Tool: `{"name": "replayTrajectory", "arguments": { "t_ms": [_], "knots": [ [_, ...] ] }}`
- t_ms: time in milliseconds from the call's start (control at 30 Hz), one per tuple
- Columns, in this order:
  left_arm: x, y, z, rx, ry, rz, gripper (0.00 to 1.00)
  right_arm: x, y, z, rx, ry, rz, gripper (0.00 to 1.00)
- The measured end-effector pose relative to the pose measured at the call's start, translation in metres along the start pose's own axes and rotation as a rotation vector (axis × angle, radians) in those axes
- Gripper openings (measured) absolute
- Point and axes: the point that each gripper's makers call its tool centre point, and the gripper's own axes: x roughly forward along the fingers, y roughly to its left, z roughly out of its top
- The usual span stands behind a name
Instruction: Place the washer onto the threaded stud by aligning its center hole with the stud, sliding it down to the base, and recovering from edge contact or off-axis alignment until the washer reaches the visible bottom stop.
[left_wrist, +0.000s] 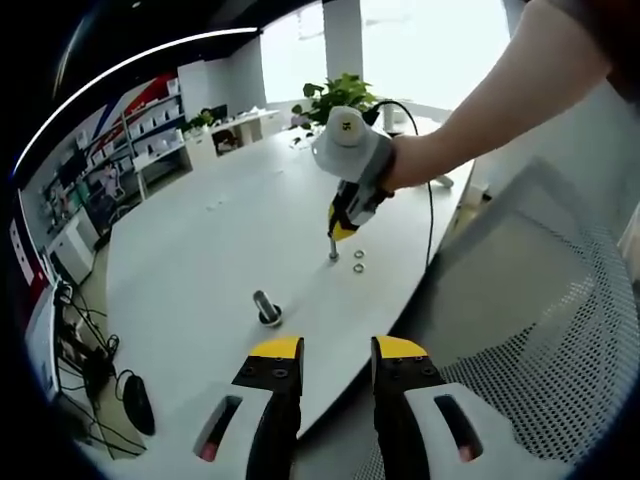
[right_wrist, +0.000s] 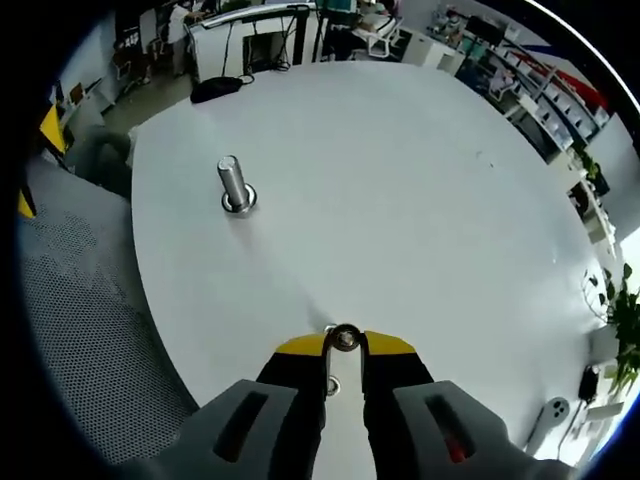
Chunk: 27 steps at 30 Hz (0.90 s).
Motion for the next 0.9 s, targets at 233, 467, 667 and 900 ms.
{"name": "replayTrajectory", "arguments": {
  "t_ms": [233, 467, 667, 900],
  "knots": [
    [0.0, 0.002, -0.001, -0.006, 0.008, 0.007, 0.25, 0.002, -0.004, 0.007, 0.017, -0.028, 0.004, 0.14],
    [0.001, 0.005, -0.003, -0.007, 0.02, 0.023, 0.25, 0.003, -0.005, 0.007, 0.01, -0.035, 0.009, 0.14],
    [0.002, 0.005, -0.005, 0.0, 0.033, 0.028, 0.25, 0.005, 0.0, -0.003, 0.006, -0.004, 0.041, 0.14],
    [0.002, 0.007, -0.008, 0.002, 0.046, 0.042, 0.25, 0.01, 0.001, -0.012, 0.013, 0.017, 0.055, 0.14]
  ]
}}
